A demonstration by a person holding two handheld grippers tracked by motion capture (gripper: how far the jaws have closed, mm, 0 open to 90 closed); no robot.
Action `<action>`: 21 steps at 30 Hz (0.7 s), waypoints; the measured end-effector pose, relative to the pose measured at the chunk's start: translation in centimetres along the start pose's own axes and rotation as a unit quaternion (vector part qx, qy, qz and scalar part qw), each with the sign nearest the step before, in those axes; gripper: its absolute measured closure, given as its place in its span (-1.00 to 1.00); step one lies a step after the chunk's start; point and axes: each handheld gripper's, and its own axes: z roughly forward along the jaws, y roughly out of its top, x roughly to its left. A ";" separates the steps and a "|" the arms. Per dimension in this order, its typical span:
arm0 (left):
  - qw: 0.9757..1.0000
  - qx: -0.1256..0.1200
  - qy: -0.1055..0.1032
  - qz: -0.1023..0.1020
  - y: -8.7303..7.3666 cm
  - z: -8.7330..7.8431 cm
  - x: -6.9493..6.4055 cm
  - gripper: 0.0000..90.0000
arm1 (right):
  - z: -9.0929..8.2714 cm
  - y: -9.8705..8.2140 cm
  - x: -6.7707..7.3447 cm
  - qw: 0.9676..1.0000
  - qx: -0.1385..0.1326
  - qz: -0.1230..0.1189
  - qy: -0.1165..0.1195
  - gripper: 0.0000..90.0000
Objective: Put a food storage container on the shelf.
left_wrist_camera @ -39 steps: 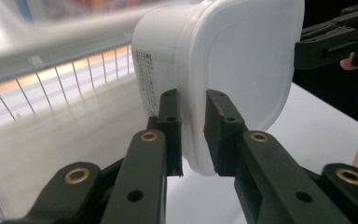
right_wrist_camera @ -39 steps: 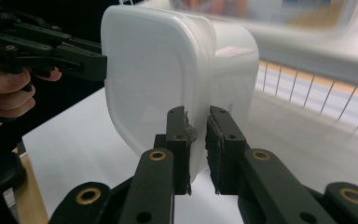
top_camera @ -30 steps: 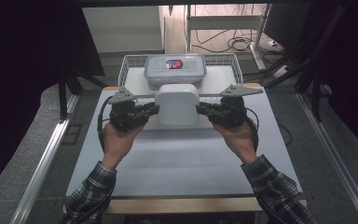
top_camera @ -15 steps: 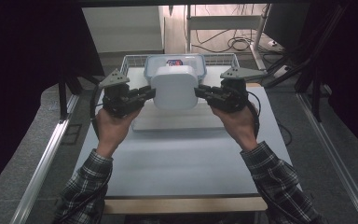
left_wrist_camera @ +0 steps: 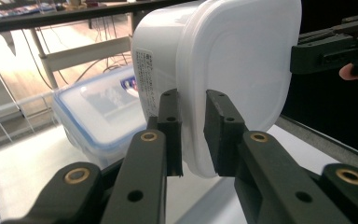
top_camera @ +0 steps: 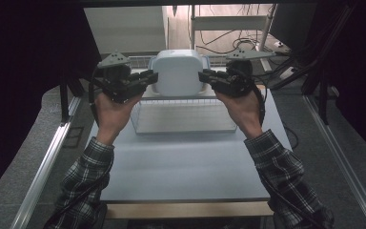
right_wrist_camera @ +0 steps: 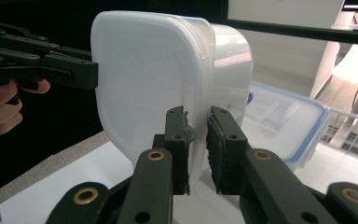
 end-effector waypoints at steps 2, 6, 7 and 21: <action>1.000 -0.002 0.002 0.001 0.6 0.2 0.2 0.72 | 0.2 0.4 -0.2 1.000 -0.003 0.003 -0.002 0.73; 1.000 0.004 0.007 0.000 1.2 0.8 0.7 0.72 | 0.7 1.0 -0.8 1.000 -0.002 0.002 -0.009 0.73; 1.000 0.005 0.008 -0.001 1.2 1.1 0.9 0.72 | 0.9 1.1 -0.9 1.000 -0.001 0.002 -0.011 0.72; 1.000 -0.006 -0.004 -0.013 1.2 2.3 2.2 0.63 | 2.5 1.3 -1.9 1.000 -0.002 0.009 -0.023 0.63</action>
